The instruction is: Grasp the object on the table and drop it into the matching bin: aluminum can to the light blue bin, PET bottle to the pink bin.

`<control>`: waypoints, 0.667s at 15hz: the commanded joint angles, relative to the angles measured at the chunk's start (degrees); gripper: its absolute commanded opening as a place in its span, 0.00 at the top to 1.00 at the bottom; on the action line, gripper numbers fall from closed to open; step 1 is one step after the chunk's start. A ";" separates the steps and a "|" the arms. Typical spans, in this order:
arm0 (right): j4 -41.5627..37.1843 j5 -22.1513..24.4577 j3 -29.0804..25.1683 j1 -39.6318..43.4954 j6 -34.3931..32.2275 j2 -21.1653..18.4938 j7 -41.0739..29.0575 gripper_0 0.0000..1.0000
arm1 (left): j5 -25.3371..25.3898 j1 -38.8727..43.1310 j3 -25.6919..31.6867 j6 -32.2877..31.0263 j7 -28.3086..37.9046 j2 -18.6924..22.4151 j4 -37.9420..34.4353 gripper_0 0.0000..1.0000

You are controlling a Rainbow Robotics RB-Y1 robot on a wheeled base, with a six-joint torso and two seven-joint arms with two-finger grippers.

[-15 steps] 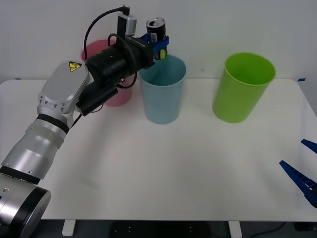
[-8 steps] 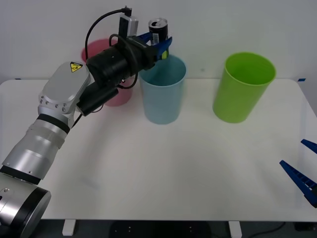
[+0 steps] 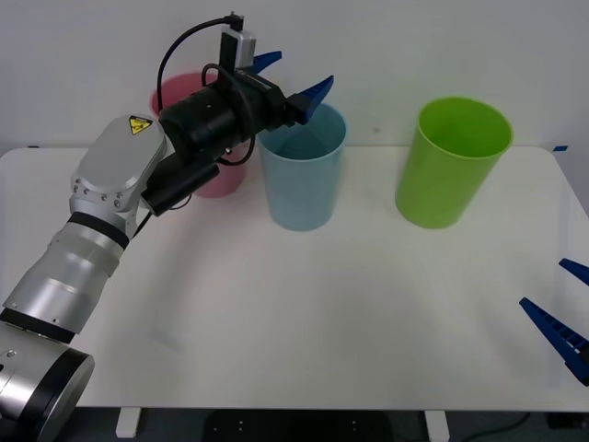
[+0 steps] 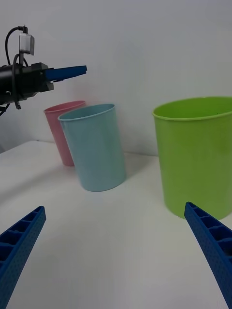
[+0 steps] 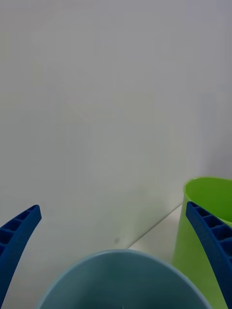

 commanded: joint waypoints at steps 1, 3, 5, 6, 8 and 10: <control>0.00 0.00 0.00 0.00 0.00 0.00 0.00 0.00 | 1.92 0.34 0.01 -0.02 -0.34 0.65 0.00 0.00; 0.00 0.00 0.00 0.00 0.00 0.00 0.00 0.00 | 3.59 0.69 -0.07 -1.07 -0.34 1.62 0.00 0.00; 0.00 0.00 0.00 0.00 0.00 0.00 0.00 0.00 | 6.14 1.39 0.01 -2.92 -0.60 3.20 -0.27 0.00; 0.00 0.00 0.00 0.00 0.00 0.00 0.00 0.00 | 7.81 1.66 0.01 -4.06 -0.69 4.34 -0.27 0.00; 0.00 0.00 0.00 0.00 0.00 0.00 0.00 0.00 | 10.88 2.89 0.01 -5.64 -1.04 6.10 -1.23 0.00; 0.00 0.00 0.00 0.00 0.00 0.00 0.00 0.00 | 14.31 5.61 0.01 -5.99 -1.57 7.51 -4.22 0.00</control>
